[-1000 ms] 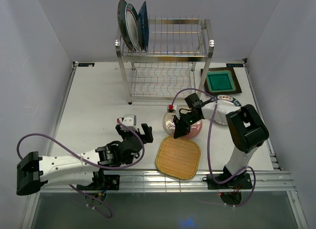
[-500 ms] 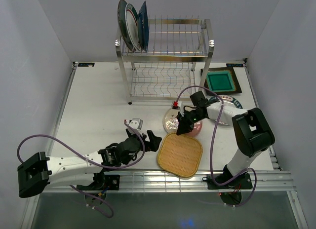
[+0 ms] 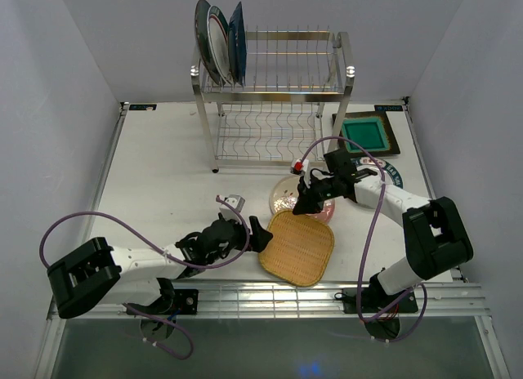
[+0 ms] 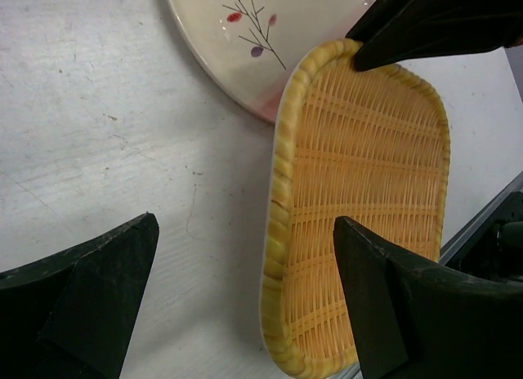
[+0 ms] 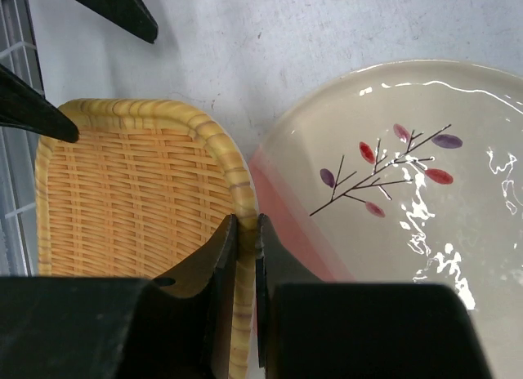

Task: Load the plates into the dish rack
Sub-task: Pick up the plate from the corner of the board, then insert the plate into the dish rack.

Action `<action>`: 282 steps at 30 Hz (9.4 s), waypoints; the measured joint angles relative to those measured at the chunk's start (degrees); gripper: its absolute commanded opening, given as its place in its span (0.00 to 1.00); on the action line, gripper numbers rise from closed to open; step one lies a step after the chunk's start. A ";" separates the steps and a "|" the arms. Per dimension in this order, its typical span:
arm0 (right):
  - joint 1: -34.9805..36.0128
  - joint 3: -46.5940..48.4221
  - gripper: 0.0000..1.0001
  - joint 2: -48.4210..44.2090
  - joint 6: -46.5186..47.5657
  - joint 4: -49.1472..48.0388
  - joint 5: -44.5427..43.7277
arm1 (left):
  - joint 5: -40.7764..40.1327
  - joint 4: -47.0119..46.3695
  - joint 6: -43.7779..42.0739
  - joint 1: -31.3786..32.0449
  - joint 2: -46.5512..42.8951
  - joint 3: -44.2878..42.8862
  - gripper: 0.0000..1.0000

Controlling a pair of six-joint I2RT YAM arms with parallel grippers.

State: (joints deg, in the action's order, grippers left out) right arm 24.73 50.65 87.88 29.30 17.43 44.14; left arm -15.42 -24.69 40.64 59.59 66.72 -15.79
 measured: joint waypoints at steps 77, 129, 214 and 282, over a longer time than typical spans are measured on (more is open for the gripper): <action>-4.48 -4.42 0.77 -7.41 2.64 -2.47 9.31 | 16.22 -9.16 2.21 -5.97 -7.23 6.12 0.00; -0.94 -0.94 0.08 3.74 11.10 8.22 15.21 | 17.73 -11.82 2.01 -5.90 -6.21 7.52 0.01; -21.66 -13.25 0.81 -9.16 -17.38 -27.93 11.45 | -0.46 14.19 -18.03 -3.74 -5.07 -47.01 0.00; -21.73 -11.76 0.81 -6.95 -16.17 -26.16 14.78 | -24.72 9.68 -67.21 -18.25 43.39 -103.47 0.00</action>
State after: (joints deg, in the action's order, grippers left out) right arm 3.01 38.89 80.93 13.13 -8.73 58.92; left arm -40.14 -15.00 -26.57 41.34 110.10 -119.26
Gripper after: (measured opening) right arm 0.809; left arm 0.219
